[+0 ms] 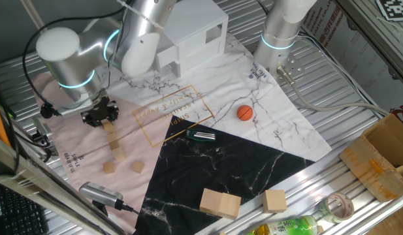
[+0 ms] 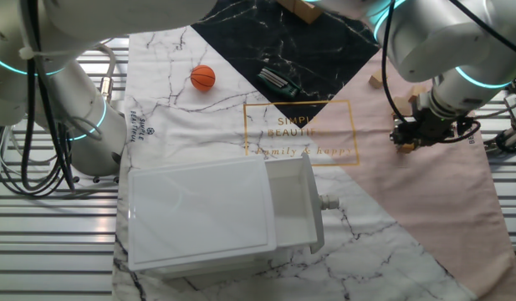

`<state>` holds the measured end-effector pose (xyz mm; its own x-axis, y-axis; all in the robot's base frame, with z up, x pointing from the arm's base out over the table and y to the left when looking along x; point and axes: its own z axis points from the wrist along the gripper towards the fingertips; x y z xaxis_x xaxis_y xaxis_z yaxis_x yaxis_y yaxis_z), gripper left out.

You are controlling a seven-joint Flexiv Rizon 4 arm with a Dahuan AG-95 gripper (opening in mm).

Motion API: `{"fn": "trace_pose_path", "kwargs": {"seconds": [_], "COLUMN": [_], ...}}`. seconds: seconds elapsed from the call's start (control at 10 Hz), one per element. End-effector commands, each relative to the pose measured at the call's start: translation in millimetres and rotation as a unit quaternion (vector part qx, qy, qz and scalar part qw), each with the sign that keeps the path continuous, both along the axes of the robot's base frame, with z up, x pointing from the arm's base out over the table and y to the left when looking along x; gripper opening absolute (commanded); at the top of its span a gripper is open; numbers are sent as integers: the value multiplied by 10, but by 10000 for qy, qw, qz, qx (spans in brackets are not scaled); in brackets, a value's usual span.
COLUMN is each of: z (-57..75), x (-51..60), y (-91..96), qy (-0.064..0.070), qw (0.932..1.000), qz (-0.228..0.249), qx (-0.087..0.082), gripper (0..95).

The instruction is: Stack the blocks into a pyramid shape

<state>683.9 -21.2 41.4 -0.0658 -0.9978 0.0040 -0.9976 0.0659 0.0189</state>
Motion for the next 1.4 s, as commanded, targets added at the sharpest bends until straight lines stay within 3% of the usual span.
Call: {"fn": "trace_pose_path", "kwargs": {"seconds": [0.1, 0.9, 1.4], "z": [41, 190, 212], "x": [-18, 19, -7], "y": [-10, 125, 166], "qy": [2, -3, -44], "qw": [10000, 9999, 9998], "qz": [-31, -113, -97], "qx": [20, 29, 153], "gripper": [0, 0, 0]}}
